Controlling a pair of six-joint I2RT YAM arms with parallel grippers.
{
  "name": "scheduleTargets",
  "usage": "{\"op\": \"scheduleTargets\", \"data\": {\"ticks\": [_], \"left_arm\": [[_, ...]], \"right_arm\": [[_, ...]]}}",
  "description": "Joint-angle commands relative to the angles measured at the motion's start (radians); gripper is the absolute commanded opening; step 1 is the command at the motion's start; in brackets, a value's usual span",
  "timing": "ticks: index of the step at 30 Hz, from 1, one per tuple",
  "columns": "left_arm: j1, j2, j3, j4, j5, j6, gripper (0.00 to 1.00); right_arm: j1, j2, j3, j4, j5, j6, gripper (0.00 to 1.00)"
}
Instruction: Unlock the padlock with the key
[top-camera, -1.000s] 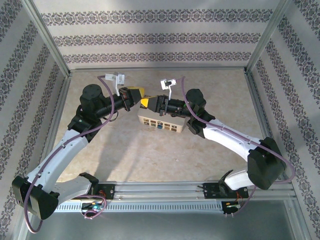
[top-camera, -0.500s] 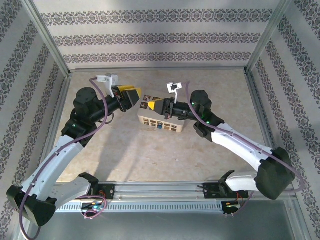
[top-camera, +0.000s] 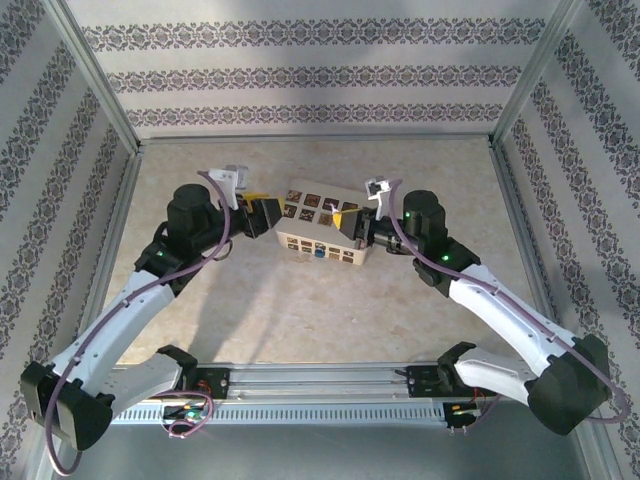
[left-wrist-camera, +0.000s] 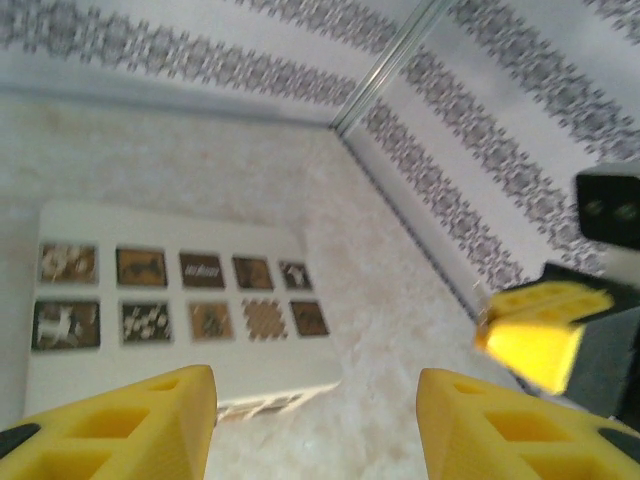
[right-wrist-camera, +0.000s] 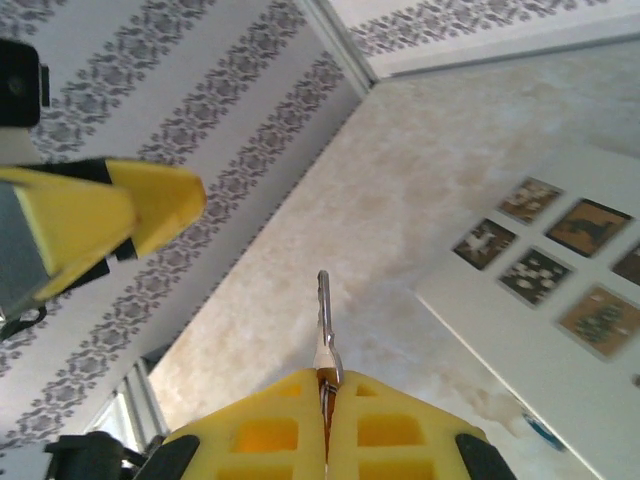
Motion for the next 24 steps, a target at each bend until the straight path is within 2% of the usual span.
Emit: {"op": "scheduleTargets", "data": {"ticks": [1,6,11,24], "left_arm": [[-0.01,0.015,-0.075,0.069,-0.001,-0.076,0.55],[-0.011,0.059,-0.163,0.14,-0.005,-0.14,0.58],[-0.01,0.15,-0.235,0.278,0.025,-0.218,0.6],[-0.01,0.447,-0.272,0.573,0.081,-0.317,0.64]], "right_arm": [[-0.031,0.0,-0.04,-0.048,0.017,-0.038,0.0],[-0.056,0.059,-0.07,-0.014,0.0,-0.047,0.0],[-0.076,0.139,-0.078,0.055,-0.017,-0.058,0.0],[-0.121,0.371,-0.047,0.181,-0.04,-0.048,0.0]]}}
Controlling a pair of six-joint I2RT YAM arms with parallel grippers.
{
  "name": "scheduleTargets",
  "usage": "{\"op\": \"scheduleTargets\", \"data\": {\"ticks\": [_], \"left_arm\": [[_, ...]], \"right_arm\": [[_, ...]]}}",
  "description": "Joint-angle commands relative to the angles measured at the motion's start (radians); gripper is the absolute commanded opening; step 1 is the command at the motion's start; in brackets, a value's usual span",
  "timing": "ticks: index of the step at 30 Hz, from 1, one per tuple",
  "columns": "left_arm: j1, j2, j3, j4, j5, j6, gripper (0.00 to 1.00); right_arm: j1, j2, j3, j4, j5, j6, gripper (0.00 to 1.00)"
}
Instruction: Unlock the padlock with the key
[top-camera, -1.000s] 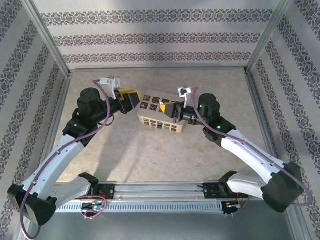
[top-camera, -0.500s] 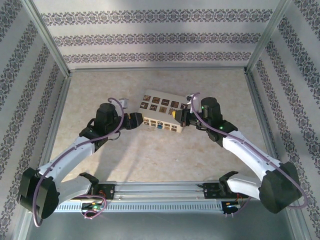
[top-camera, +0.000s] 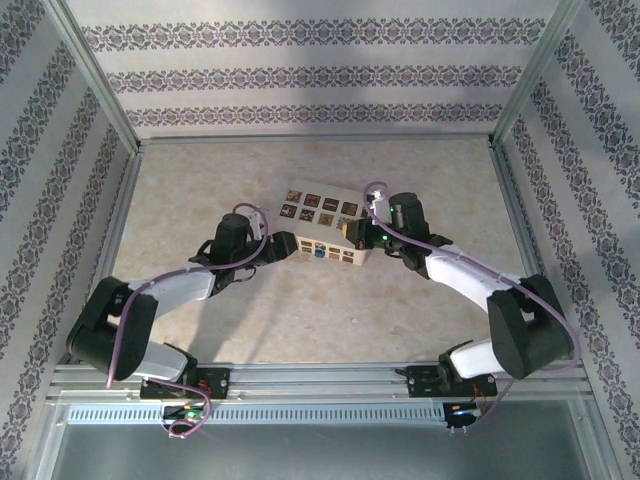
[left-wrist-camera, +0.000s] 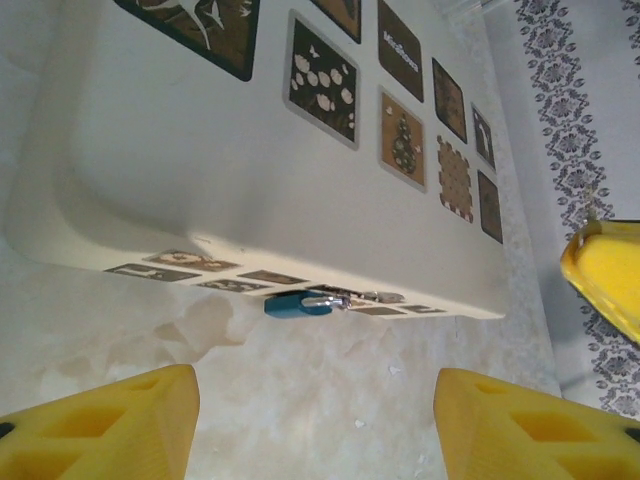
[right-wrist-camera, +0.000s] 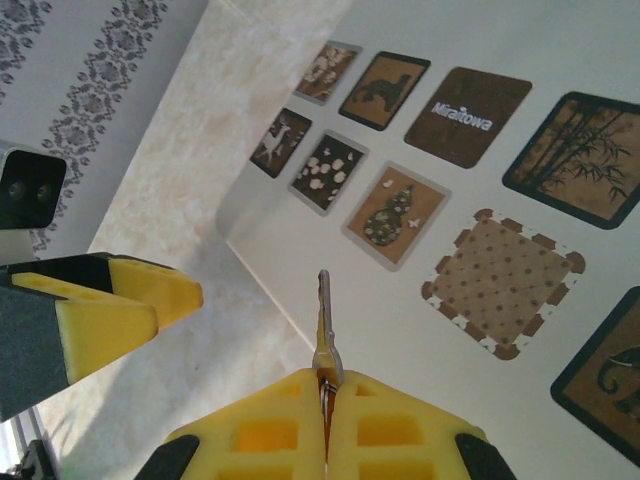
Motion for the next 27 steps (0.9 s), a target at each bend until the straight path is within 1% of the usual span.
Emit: {"op": "scheduleTargets", "data": {"ticks": [1,9,17,22,27], "left_arm": [[-0.01,0.059,-0.004,0.165,0.036,-0.05,0.64],[-0.008,0.173,0.045,0.226,0.049,-0.043,0.64],[0.005,0.23,0.077,0.248,0.05,-0.034,0.65],[0.021,0.272,0.103,0.271,0.058,-0.034,0.65],[0.047,0.329,0.14,0.3,0.095,-0.04,0.65]], "right_arm": [[-0.012,0.044,0.024,0.054,-0.022,-0.014,0.0],[-0.012,0.089,0.026,0.042,-0.003,-0.031,0.0],[-0.011,0.109,0.009,0.034,-0.004,-0.024,0.0],[0.008,0.103,-0.009,0.035,-0.005,-0.013,0.0],[0.031,0.09,-0.023,0.037,-0.007,0.002,0.0]]}}
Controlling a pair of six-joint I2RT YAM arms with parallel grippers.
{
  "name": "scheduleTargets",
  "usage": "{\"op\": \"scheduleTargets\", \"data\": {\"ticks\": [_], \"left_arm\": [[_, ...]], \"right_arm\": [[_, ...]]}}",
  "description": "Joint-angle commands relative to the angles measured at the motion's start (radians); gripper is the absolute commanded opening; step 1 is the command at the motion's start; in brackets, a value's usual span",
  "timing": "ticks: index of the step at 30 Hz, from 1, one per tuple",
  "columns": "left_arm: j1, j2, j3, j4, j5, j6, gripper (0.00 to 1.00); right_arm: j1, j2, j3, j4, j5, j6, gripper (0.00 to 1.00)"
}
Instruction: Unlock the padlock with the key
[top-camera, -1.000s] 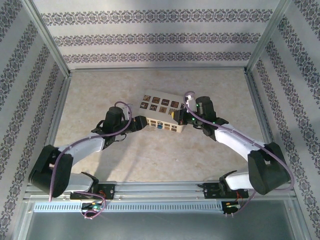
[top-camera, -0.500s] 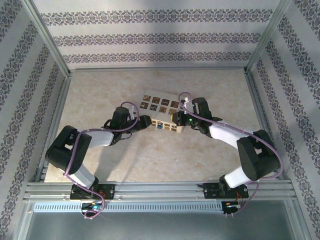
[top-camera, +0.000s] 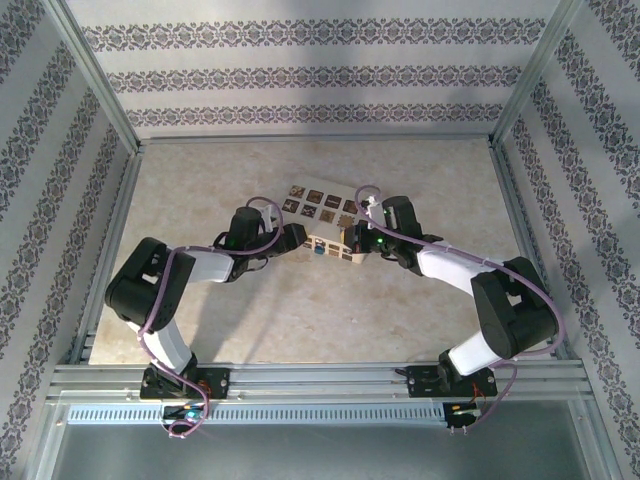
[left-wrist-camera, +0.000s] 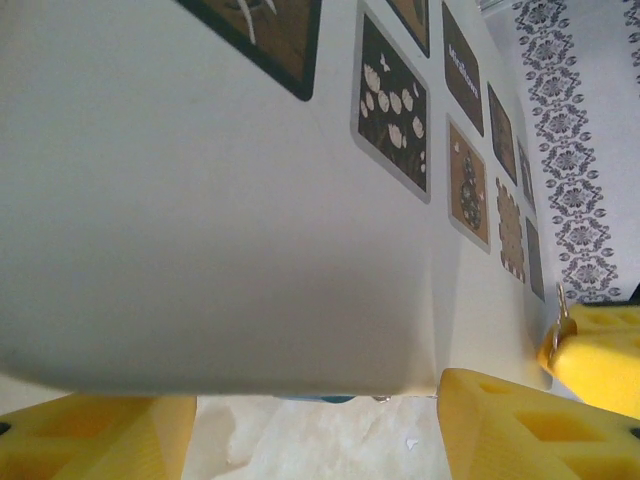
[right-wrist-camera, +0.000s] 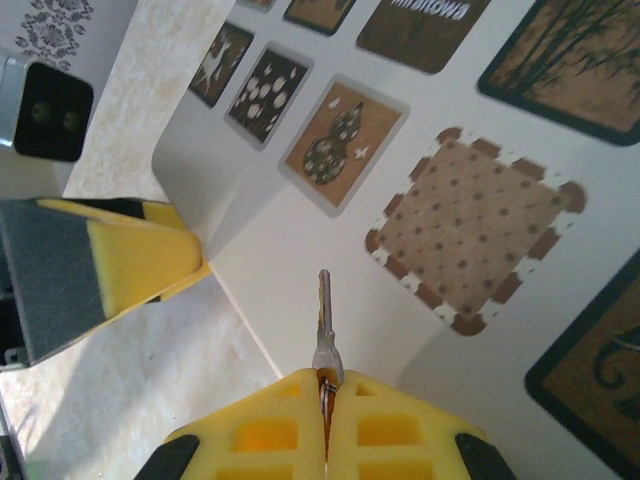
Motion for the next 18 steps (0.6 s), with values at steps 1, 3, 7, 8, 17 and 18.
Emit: {"op": "scheduleTargets", "data": {"ticks": [1,3,7,8,17,18], "left_arm": [[0.025,0.035,0.037,0.079,0.034,-0.002,0.65],[0.03,0.047,0.047,0.082,0.035,-0.002,0.65],[0.033,0.057,0.059,0.071,0.041,0.016,0.66],[0.033,0.053,0.058,0.071,0.041,0.022,0.66],[0.033,-0.102,-0.061,0.073,-0.007,0.143,0.7],[0.033,-0.121,-0.077,0.074,-0.002,0.165,0.7]], "right_arm": [[0.024,-0.011,-0.023,0.013,0.0,0.008,0.0],[0.032,-0.014,-0.025,0.013,0.005,0.012,0.0],[0.043,-0.014,-0.026,0.016,0.019,0.02,0.0],[0.045,-0.013,-0.026,0.018,0.022,0.022,0.0],[0.042,-0.057,0.028,-0.001,0.008,0.036,0.0],[0.038,-0.06,0.034,-0.004,0.006,0.034,0.0]]}}
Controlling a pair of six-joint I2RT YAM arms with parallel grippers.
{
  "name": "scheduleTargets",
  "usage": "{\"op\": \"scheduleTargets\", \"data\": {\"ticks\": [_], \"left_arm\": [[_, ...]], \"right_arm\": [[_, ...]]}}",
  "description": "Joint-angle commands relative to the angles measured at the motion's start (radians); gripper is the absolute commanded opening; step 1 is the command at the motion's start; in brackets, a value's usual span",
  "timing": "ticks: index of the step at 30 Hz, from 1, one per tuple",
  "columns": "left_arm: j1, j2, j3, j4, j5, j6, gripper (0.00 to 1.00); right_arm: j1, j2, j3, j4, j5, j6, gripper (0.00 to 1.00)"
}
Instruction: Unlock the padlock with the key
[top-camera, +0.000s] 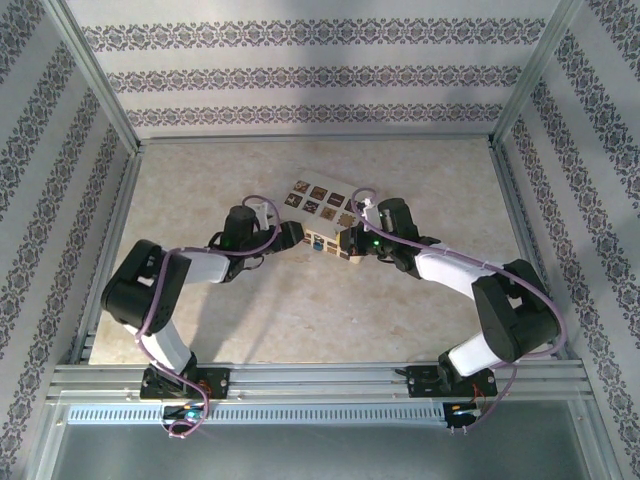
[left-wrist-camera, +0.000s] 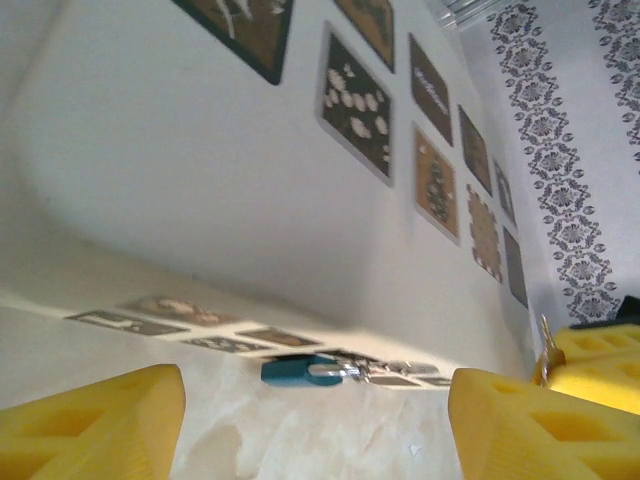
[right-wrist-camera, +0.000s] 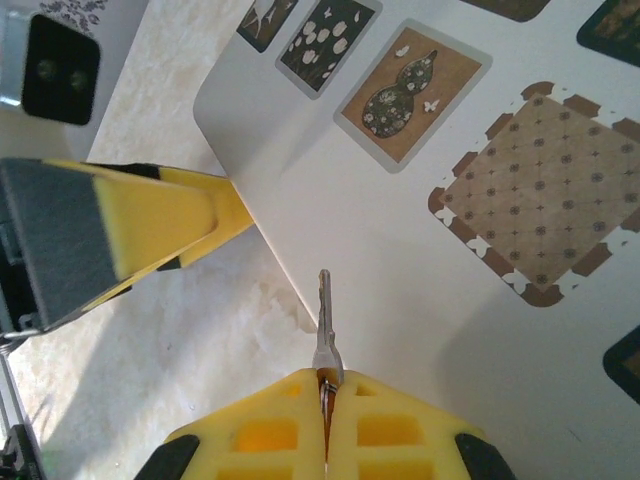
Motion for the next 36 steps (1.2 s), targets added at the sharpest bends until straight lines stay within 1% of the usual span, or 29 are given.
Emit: {"op": "scheduleTargets", "data": {"ticks": [1,7,11,15,26,36], "left_arm": [[0.008,-0.08,-0.049,0.043,-0.002,0.114,0.7],[0.007,-0.12,-0.121,0.05,0.04,0.227,0.7],[-0.001,-0.102,-0.133,0.056,0.069,0.276,0.68],[-0.019,-0.075,-0.133,0.082,0.071,0.309,0.67],[-0.09,0.014,-0.066,0.047,0.04,0.39,0.66],[-0.117,0.095,-0.001,0.041,0.035,0.426,0.64]], "right_arm": [[-0.001,-0.04,0.043,-0.009,-0.009,0.001,0.0],[-0.048,-0.031,0.063,-0.013,-0.024,-0.026,0.0],[-0.058,0.001,0.086,-0.019,-0.027,-0.036,0.0],[-0.059,0.03,0.089,-0.023,-0.011,-0.038,0.0],[-0.056,0.059,0.046,-0.028,0.013,-0.029,0.0],[-0.045,0.063,0.035,-0.054,0.033,-0.039,0.0]]}}
